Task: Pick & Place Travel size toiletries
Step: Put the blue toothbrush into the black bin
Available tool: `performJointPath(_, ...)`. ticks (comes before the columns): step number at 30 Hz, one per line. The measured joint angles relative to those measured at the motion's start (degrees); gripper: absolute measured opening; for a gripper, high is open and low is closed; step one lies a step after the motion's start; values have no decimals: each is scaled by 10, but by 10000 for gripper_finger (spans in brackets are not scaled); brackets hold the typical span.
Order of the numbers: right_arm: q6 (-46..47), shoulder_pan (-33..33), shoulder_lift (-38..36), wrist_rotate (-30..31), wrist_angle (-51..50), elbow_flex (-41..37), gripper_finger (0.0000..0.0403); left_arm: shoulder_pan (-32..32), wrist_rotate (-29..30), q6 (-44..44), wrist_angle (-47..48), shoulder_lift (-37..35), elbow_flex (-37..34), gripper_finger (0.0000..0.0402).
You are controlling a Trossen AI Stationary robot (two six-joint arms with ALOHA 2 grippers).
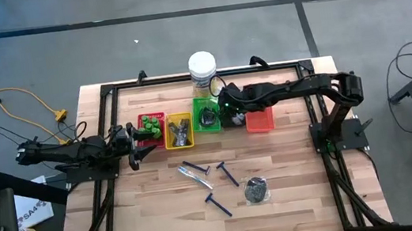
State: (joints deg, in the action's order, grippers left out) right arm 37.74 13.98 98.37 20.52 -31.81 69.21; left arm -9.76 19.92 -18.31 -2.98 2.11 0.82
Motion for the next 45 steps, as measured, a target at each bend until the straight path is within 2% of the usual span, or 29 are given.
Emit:
performJointPath(8,14,-28,-27,-5,0,0,123,0,0,0,0,0,0,242)
performJointPath(14,15,-82,-60,-82,-1,0,120,0,0,0,0,0,0,242)
performJointPath(19,8,-144,-62,-171,12,0,120,0,0,0,0,0,0,242)
performJointPath(21,-1,-171,-60,-185,27,0,120,0,0,0,0,0,0,242)
performJointPath(23,-17,-201,-55,-179,51,0,120,0,0,0,0,0,0,242)
performJointPath(27,-35,-256,-31,-129,124,1,120,0,0,0,0,0,0,242)
performJointPath(35,-35,-318,76,-119,257,17,126,0,0,0,0,0,0,242)
performJointPath(40,-56,-324,133,-78,293,42,166,0,0,0,0,0,0,242)
performJointPath(45,-116,-327,180,-68,298,77,205,0,0,0,0,0,0,242)
